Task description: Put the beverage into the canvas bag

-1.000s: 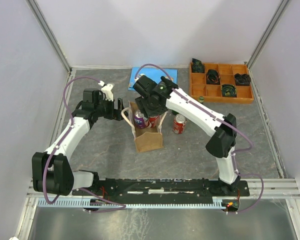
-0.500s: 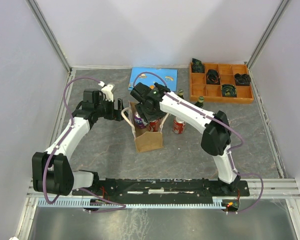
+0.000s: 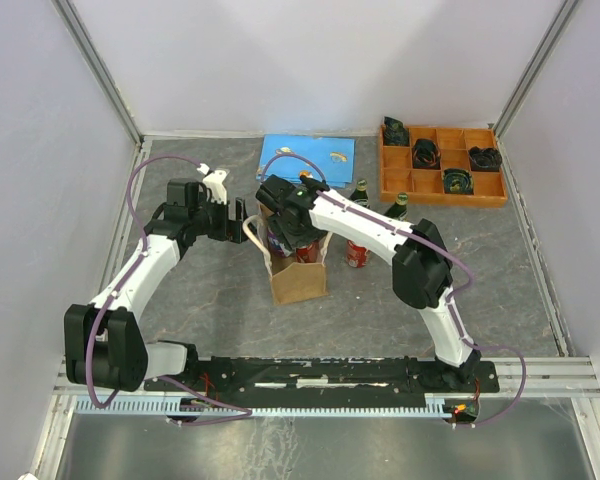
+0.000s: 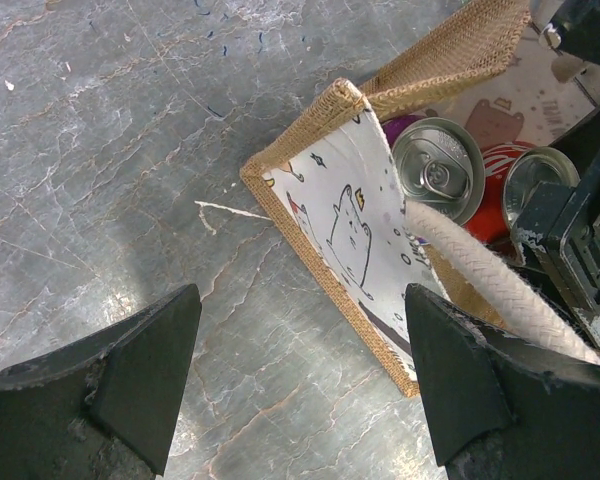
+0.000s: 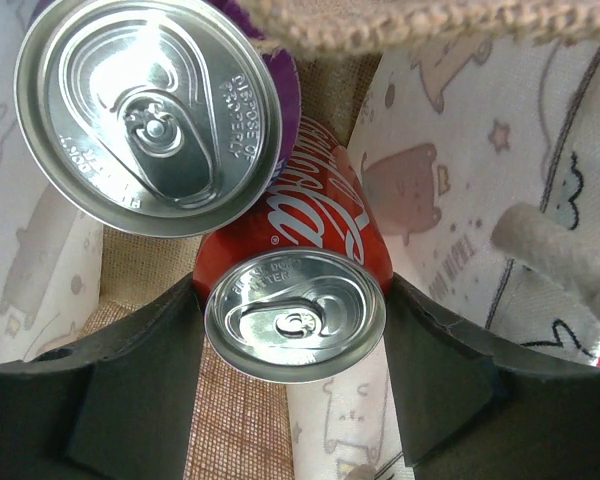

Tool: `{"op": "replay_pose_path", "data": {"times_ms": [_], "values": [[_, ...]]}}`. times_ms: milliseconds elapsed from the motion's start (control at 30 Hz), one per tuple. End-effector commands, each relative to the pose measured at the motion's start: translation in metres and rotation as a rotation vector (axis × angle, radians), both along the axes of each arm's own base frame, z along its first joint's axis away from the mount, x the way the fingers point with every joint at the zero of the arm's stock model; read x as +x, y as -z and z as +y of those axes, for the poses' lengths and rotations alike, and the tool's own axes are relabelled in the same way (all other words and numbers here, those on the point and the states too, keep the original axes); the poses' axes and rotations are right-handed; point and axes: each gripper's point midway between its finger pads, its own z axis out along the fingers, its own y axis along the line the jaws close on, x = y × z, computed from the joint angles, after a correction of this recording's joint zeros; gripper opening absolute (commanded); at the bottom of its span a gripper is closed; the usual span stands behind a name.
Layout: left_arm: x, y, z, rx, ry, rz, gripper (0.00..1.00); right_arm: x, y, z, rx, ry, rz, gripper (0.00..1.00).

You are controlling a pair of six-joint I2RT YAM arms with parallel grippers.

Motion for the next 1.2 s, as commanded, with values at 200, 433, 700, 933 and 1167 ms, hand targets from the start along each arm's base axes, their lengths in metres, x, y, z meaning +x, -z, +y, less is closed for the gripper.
{"op": "replay_pose_path", "data": {"times_ms": [200,433,700,933,1167], "values": [[-0.002,-0.01,-0.004,-0.006,0.042,-0.051,0.89,0.013,-0.016,-0.005,0.01,0.02,-0.097,0.52],[-0.002,-0.012,-0.005,-0.006,0.05,-0.056,0.89,0.014,-0.04,-0.007,0.046,0.018,-0.14,0.71],[-0.002,-0.011,-0.006,-0.008,0.055,-0.053,0.9,0.009,-0.045,-0.012,0.049,0.018,-0.134,0.8],[-0.004,-0.01,-0.006,-0.007,0.057,-0.051,0.89,0.008,-0.052,-0.013,0.06,0.02,-0.142,0.87],[-0.005,-0.008,-0.006,-0.007,0.059,-0.046,0.9,0.012,-0.132,-0.002,0.246,0.036,-0.268,0.87]]}}
